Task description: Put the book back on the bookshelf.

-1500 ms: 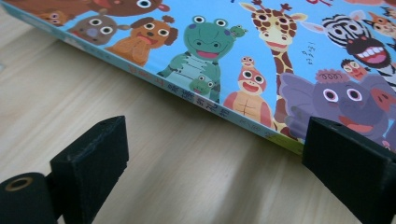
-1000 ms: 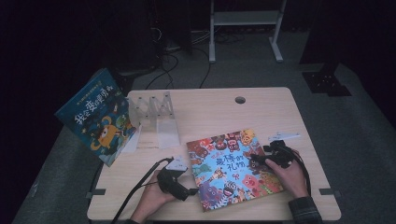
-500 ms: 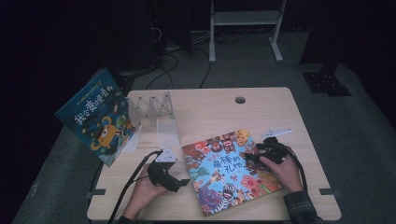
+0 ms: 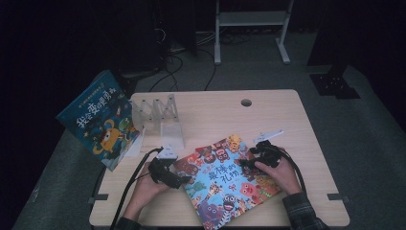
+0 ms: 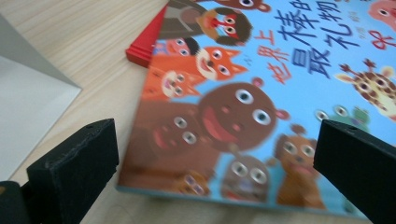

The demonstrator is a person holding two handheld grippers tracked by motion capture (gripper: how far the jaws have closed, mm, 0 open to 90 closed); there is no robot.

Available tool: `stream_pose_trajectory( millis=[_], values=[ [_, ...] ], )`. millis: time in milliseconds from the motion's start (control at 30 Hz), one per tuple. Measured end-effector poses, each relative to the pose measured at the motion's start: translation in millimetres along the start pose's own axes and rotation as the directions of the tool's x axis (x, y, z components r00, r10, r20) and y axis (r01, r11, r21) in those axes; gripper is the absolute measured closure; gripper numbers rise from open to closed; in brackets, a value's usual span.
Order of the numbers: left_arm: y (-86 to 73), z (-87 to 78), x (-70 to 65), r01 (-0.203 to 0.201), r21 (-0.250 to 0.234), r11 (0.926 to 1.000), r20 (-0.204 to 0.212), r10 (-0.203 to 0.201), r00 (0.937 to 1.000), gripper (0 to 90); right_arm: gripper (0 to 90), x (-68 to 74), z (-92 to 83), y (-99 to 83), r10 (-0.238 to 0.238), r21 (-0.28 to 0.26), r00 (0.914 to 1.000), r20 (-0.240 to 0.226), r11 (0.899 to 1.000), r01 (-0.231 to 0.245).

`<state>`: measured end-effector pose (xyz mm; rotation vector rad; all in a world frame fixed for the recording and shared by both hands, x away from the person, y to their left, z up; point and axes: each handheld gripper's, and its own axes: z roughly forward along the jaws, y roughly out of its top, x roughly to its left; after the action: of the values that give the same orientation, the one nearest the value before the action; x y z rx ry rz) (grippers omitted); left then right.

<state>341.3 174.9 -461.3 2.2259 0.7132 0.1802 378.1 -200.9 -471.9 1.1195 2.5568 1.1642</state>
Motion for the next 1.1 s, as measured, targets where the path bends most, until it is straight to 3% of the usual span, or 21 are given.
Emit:
stream_pose_trajectory(
  millis=[200, 367, 767, 1100],
  values=[
    [-2.1, 8.8, 3.8, 0.021, 0.028, 0.9994, 0.026, -0.021, 0.9994, 0.0, 25.4, 3.1, -2.1, -1.1, -0.013, 0.000, 0.9999, 0.006, 1.000, 0.013],
    [-3.4, 9.3, 2.0, 0.024, 0.028, 0.9993, 0.046, -0.025, 0.9987, 0.0, 29.9, -0.3, -19.7, -10.7, -0.001, -0.033, 0.9996, 0.027, 0.999, 0.002],
    [-6.1, 8.5, 0.6, 0.030, 0.017, 0.9994, 0.042, -0.031, 0.9986, 0.0, 32.8, -7.8, -72.7, -58.4, 0.036, -0.081, 0.9960, 0.082, 0.996, -0.029],
    [-6.1, 8.3, 0.1, 0.036, 0.020, 0.9992, 0.040, -0.037, 0.9985, 0.0, 32.4, -3.2, -96.9, -95.0, 0.047, -0.075, 0.9951, 0.087, 0.996, -0.040]
  ],
)
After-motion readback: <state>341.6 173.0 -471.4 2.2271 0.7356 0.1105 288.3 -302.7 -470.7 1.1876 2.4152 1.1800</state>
